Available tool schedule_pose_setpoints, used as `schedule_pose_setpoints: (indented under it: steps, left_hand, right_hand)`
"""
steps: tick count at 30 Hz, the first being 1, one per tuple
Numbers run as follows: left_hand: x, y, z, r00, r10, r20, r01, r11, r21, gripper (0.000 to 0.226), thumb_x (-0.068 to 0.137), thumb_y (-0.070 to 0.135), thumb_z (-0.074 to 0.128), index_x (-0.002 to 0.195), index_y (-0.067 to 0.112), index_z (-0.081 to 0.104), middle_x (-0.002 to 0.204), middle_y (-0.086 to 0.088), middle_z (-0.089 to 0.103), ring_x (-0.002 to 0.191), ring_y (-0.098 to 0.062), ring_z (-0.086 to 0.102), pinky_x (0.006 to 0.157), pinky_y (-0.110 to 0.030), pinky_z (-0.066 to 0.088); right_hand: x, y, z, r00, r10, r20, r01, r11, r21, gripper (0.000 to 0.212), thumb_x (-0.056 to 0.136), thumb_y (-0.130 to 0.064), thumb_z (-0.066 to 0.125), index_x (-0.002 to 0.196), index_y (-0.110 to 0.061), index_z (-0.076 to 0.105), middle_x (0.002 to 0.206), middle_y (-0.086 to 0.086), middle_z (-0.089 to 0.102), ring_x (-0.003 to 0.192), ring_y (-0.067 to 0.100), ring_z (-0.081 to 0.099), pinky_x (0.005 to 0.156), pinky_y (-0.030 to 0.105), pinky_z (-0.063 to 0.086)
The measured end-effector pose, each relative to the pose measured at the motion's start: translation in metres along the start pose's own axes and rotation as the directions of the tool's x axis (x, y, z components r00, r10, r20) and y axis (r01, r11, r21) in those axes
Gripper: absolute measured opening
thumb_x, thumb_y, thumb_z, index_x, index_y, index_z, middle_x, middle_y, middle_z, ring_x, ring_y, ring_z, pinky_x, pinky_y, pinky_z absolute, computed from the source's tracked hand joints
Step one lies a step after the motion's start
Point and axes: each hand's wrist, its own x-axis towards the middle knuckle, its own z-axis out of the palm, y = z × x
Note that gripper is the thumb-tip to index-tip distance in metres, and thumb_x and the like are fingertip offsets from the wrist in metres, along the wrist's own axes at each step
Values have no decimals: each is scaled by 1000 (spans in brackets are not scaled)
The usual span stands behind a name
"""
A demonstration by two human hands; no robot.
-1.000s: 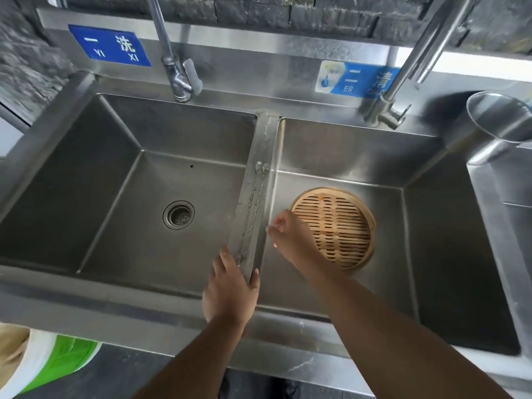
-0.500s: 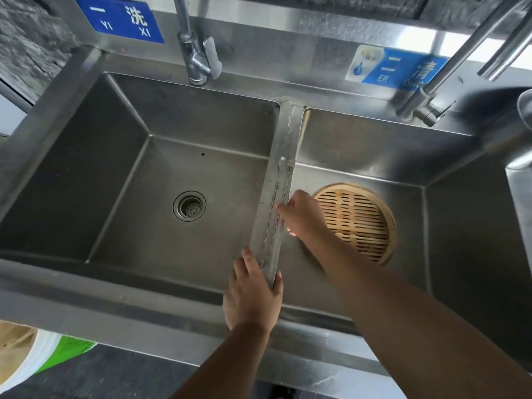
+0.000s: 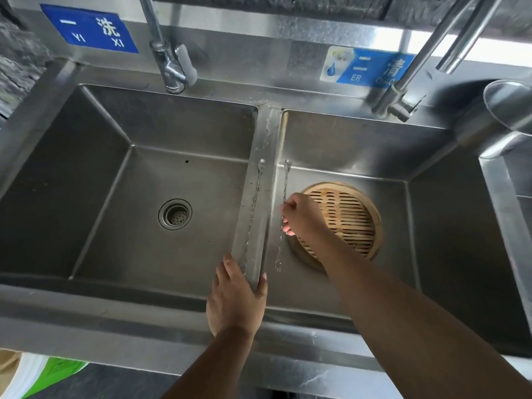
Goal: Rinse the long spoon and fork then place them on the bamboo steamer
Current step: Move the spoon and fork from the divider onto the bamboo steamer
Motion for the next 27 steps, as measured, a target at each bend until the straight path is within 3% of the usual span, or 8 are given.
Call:
schedule_pose_setpoints:
  steps: [7,12,16,20,24,27]
  left_hand:
    - [1,1,3,999,-10,-30,10,1000,1,81,78,66,59,135,15,33,121,-5,60,98,-26,68,67,-40,61]
    - [2,4,4,999,-35,-40,35,999,4,73,77,64,59,129,18,34,116,-4,59,96,-29,66,69,-43,55]
    - [2,3,7,998,-32,-58,32,999,2,78,77,64,60,133,18,31,121,-5,59,98,-33,66,73,-48,55]
    - [1,0,6,998,-23,-65,22,1000,-13,67,76,63,62,121,21,36,109,-4,61,87,-34,68,71,-50,57]
    - [-1,1,8,997,-22,-67,22,1000,-5,66,77,63,62,122,21,37,110,-4,61,87,-36,68,72,-52,57]
    - [-2,4,7,996,-27,-84,26,1000,-12,60,76,61,65,114,24,37,106,-2,61,85,-37,67,71,-51,54]
  right_hand:
    - [13,70,-45,995,72,-63,-79,990,-118,12,98,-22,57,95,-12,64,85,10,71,75,27,73,72,48,62]
    - [19,121,-67,989,95,-117,-117,972,-202,13,94,-23,61,86,-13,64,81,12,73,76,33,72,73,47,61]
    - [27,153,-75,981,119,-151,-155,953,-261,19,94,-27,63,78,-18,62,77,4,70,76,27,70,69,38,60]
    - [40,175,-75,975,132,-179,-180,942,-284,14,93,-24,63,84,-14,65,84,8,69,74,23,65,64,29,51]
    - [59,194,-74,972,144,-186,-195,934,-298,14,94,-23,62,90,-11,67,84,8,69,79,24,65,70,35,56]
    - [73,203,-69,970,137,-200,-191,940,-281,15,95,-23,60,86,-12,64,80,5,66,76,20,64,60,28,49]
